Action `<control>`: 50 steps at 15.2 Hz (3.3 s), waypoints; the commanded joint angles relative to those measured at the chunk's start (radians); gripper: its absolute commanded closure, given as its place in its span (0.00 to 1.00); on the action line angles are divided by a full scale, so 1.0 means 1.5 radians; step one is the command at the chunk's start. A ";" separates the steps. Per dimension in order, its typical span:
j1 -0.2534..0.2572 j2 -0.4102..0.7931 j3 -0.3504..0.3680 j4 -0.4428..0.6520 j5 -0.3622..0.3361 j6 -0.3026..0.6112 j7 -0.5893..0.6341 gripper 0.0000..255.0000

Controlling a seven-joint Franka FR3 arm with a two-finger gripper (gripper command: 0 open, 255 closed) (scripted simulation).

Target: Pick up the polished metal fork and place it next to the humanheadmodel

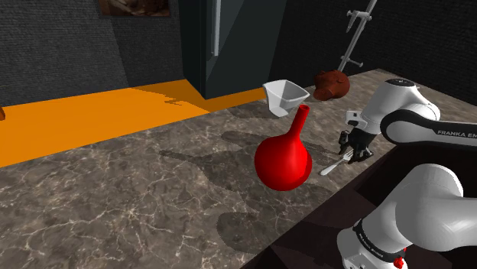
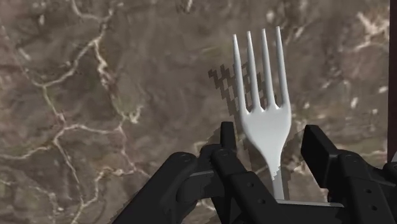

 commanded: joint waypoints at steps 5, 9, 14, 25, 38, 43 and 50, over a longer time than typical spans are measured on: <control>0.000 0.000 0.000 -0.001 -0.001 0.002 0.000 1.00; 0.001 -0.020 0.025 0.013 0.023 -0.031 -0.006 1.00; 0.006 -0.048 0.065 0.040 0.061 -0.084 -0.014 1.00; 0.024 -0.077 0.139 0.113 0.133 -0.184 -0.026 1.00; 0.048 -0.071 0.205 0.219 0.197 -0.283 -0.038 1.00; 0.057 -0.061 0.226 0.264 0.217 -0.318 -0.042 1.00; 0.068 -0.041 0.250 0.331 0.241 -0.366 -0.049 1.00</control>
